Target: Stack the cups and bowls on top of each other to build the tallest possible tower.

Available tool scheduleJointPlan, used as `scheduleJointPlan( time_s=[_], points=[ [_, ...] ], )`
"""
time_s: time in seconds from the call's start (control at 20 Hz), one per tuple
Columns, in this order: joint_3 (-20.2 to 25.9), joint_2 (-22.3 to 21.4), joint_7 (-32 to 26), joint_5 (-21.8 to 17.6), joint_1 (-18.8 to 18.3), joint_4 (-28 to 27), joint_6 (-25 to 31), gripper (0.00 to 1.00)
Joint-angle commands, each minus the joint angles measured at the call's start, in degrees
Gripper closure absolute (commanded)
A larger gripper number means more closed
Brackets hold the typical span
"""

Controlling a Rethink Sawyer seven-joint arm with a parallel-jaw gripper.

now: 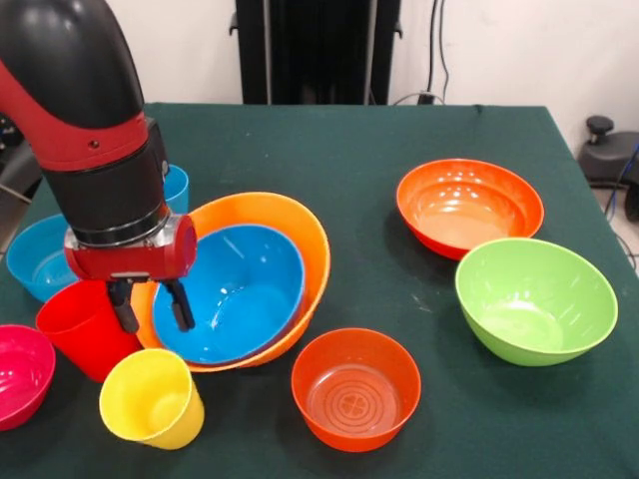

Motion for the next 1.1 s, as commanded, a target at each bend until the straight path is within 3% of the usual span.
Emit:
scheduleJointPlan(
  time_s=[0.05, 0.45, 1.1],
  points=[
    [4.4, -6.3, -10.2, 2.3, -0.3, 7.7, 9.4, 0.0],
    [6.7, -9.6, -9.8, 5.0, -1.6, 10.2, 11.3, 0.0],
    [5.7, -8.2, -12.3, 0.8, -3.7, 12.5, 8.3, 0.0]
  ],
)
